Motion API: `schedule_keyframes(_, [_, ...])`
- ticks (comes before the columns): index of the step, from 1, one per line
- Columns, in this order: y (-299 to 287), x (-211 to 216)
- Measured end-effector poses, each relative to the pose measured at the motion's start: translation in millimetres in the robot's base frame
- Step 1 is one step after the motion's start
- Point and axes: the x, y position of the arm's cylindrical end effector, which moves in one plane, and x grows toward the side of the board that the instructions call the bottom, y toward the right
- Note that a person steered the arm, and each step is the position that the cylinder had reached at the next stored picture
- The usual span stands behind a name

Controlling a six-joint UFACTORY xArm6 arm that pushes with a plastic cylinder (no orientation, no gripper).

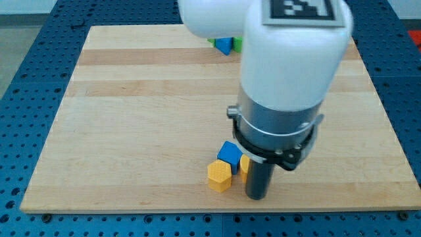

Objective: Move the yellow hexagon right and up a bit

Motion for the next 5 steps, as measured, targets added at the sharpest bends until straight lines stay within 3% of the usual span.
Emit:
schedule_keyframes(3, [-56, 17])
schedule_keyframes(5, [-43, -6])
